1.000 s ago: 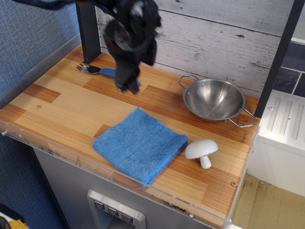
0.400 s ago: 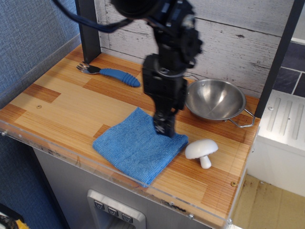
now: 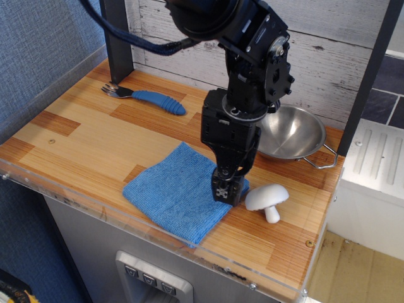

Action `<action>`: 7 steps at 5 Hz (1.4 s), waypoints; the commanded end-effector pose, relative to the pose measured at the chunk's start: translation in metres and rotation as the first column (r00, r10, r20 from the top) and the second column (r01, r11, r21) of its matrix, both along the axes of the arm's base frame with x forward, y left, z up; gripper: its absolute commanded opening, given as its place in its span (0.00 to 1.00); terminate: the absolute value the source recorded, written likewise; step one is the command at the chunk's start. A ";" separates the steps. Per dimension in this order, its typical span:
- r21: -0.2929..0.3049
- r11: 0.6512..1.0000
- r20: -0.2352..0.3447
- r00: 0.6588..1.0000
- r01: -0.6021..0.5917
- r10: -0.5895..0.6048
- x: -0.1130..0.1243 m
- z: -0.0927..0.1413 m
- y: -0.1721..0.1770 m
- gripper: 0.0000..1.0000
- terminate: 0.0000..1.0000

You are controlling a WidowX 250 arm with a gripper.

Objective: Move the blue cloth to the left corner of the table

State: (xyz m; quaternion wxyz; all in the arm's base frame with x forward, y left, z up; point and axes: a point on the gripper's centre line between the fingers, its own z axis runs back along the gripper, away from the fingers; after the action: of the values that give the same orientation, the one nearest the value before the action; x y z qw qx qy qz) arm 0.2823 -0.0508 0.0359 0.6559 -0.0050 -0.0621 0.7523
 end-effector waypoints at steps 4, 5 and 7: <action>0.047 0.999 -0.032 0.999 0.012 -0.011 -0.015 -0.001 0.024 1.00 0.00; 0.048 0.999 -0.050 0.999 0.021 -0.019 -0.016 -0.010 0.027 1.00 0.00; 0.051 0.997 -0.082 0.996 0.049 -0.045 -0.015 -0.023 0.031 1.00 0.00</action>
State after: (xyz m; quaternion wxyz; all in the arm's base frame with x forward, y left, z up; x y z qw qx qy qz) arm 0.2650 -0.0208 0.0080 0.6804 0.0442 -0.0526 0.7296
